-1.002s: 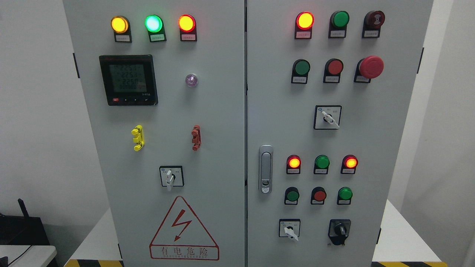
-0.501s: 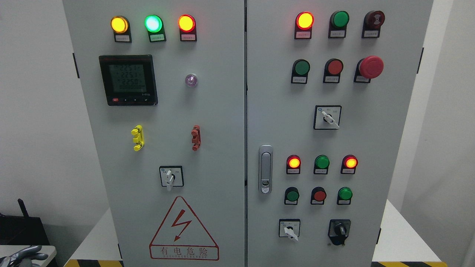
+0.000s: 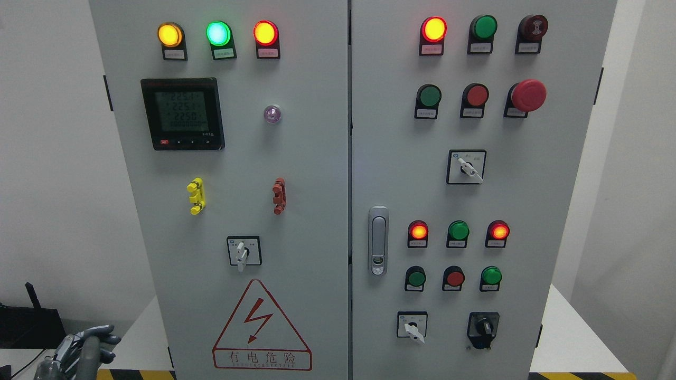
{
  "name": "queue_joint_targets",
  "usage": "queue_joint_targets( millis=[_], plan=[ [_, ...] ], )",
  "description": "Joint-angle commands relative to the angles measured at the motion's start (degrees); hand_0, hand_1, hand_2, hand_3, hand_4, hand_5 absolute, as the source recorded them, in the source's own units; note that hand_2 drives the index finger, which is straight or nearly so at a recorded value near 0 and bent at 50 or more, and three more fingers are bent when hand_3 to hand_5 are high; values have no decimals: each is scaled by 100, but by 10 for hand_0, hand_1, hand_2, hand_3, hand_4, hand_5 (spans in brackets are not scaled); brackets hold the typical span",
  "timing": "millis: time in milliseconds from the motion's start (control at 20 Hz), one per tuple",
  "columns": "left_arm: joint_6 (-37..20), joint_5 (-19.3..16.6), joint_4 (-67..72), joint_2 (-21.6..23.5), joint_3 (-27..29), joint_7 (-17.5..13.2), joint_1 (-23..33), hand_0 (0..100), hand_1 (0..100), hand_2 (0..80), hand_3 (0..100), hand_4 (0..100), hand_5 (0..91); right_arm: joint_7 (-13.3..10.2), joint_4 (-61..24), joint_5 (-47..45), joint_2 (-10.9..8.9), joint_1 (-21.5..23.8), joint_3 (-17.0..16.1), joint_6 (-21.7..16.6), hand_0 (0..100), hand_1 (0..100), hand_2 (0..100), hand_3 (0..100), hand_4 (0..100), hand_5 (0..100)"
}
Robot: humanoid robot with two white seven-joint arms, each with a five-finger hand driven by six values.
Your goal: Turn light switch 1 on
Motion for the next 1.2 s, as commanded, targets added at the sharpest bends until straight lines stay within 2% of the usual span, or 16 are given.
queue_joint_targets(
  millis=[0, 150, 301, 501, 702, 802, 1002, 1153],
  plan=[
    [197, -298, -244, -133, -1168, 252, -226, 283, 244, 444, 620, 689, 532, 1, 0, -141, -3, 0, 97, 0, 120, 389, 0, 0, 0, 0],
    [522, -535, -253, -230, -1344, 489, -376, 212, 297, 466, 640, 710, 554, 1, 0, -141, -3, 0, 97, 0, 120, 389, 0, 0, 0, 0],
    [769, -580, -244, -353, -1458, 709, -516, 165, 328, 478, 663, 723, 567, 1, 0, -141, -3, 0, 97, 0, 120, 389, 0, 0, 0, 0],
    [1102, -588, -236, -484, -1484, 727, -710, 119, 372, 500, 672, 733, 570, 1, 0, -141, -3, 0, 97, 0, 120, 389, 0, 0, 0, 0],
    [1648, -588, -209, -704, -1616, 973, -1017, 107, 409, 517, 689, 739, 571, 1, 0, -141, 6, 0, 97, 0, 120, 389, 0, 0, 0, 0],
    [1735, -597, -209, -713, -1687, 1026, -1035, 99, 449, 527, 699, 747, 577, 1, 0, -141, 6, 0, 97, 0, 120, 389, 0, 0, 0, 0],
    [1779, -615, -209, -748, -1880, 1219, -1044, 97, 465, 533, 707, 752, 585, 1, 0, -141, -3, 0, 97, 0, 120, 389, 0, 0, 0, 0],
    [1841, -826, -209, -810, -1977, 1430, -1053, 97, 475, 536, 712, 756, 586, 1, 0, -141, 6, 0, 97, 0, 120, 389, 0, 0, 0, 0]
  ],
)
